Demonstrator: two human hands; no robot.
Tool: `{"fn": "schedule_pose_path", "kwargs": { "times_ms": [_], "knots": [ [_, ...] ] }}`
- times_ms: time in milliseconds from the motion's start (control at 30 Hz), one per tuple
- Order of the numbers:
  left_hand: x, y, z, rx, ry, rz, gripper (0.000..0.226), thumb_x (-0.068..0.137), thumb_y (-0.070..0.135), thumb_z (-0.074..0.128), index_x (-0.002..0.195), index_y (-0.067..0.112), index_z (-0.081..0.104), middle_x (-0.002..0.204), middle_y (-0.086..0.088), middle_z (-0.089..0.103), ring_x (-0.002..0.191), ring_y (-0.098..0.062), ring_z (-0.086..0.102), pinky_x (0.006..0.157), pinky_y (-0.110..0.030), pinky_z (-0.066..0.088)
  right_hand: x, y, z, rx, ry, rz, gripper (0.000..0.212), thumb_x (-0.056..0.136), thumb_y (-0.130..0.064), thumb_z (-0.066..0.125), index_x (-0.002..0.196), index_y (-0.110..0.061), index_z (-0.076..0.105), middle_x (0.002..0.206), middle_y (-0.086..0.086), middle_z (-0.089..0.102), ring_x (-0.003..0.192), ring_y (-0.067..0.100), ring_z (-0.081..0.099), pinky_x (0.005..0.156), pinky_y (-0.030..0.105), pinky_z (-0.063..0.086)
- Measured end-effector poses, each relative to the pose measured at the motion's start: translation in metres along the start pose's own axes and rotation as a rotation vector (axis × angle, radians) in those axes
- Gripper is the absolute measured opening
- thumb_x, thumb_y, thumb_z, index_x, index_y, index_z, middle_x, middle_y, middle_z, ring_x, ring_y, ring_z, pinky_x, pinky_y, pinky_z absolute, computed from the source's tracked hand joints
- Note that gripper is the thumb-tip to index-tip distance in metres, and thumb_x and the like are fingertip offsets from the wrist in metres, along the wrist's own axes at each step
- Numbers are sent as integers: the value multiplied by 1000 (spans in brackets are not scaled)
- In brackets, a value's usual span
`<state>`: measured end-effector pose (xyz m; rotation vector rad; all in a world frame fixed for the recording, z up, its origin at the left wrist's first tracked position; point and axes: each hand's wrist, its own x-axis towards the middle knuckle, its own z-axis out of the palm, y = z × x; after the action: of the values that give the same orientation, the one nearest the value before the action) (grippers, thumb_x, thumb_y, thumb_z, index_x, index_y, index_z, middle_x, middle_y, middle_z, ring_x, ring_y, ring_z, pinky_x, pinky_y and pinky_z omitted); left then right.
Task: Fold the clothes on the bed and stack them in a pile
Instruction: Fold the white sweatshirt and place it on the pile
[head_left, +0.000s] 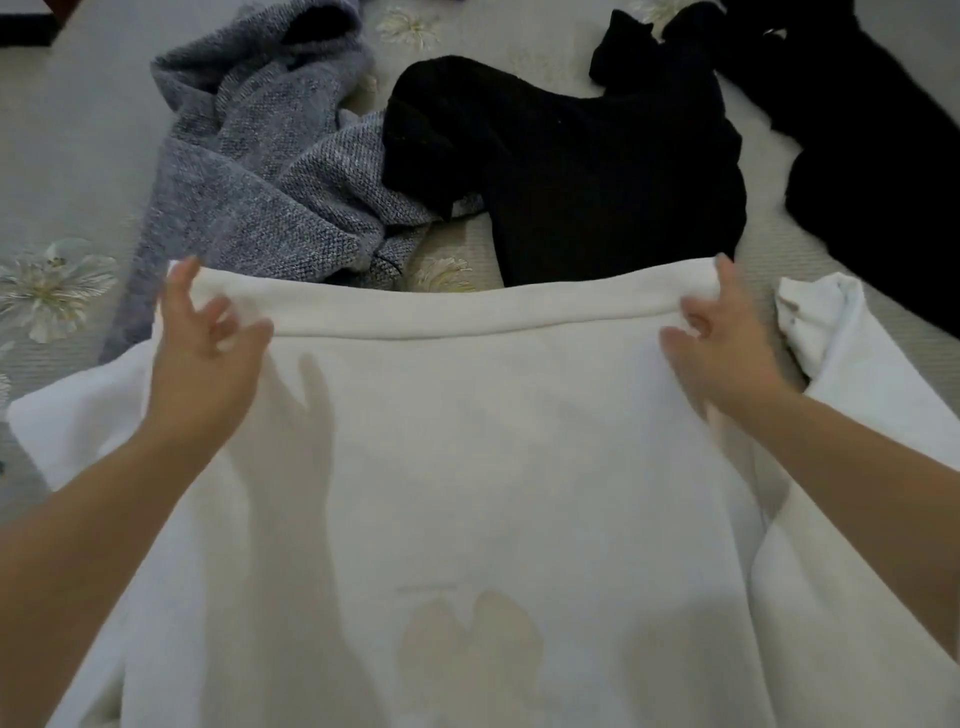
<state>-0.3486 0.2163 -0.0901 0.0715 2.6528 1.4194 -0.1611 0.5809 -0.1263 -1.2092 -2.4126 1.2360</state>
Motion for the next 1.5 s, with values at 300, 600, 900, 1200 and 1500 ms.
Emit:
{"fn": "schedule_pose_path", "kwargs": {
  "times_ms": [300,600,900,1200,1500],
  "knots": [
    [-212,-27,106,539,-552,394,50,98,51,7,142,44,-16,152,9,-31,140,-8,-30,110,-23,-22,-112,33,-14,-458,-200,-336,49,99,-24,47,145,-11,38,154,7,32,145,19,22,117,30,15],
    [-365,4,181,670,-697,413,59,96,43,20,151,20,20,157,-17,4,143,-40,3,113,-47,0,-194,141,-118,-398,212,195,45,90,-24,60,131,-9,47,138,13,41,129,30,33,108,47,27],
    [-383,-3,195,778,-629,449,62,94,47,13,150,23,2,157,-13,-9,145,-31,-9,115,-42,-11,-182,156,-136,283,196,603,57,83,-18,73,129,-5,42,109,5,59,88,19,62,76,34,53],
    [-381,0,198,774,-663,354,63,89,59,-4,140,34,-31,146,2,-44,134,-13,-43,108,-33,-29,-200,181,-231,796,832,757,10,72,-6,60,70,-10,51,72,3,61,61,17,61,45,22,43],
    [-493,28,244,677,-817,544,67,96,52,14,151,18,0,158,-9,-10,147,-27,-7,114,-43,-8,-261,178,-263,1254,318,642,25,90,-14,43,103,-9,64,90,7,74,81,23,72,70,29,58]
  ]
}}
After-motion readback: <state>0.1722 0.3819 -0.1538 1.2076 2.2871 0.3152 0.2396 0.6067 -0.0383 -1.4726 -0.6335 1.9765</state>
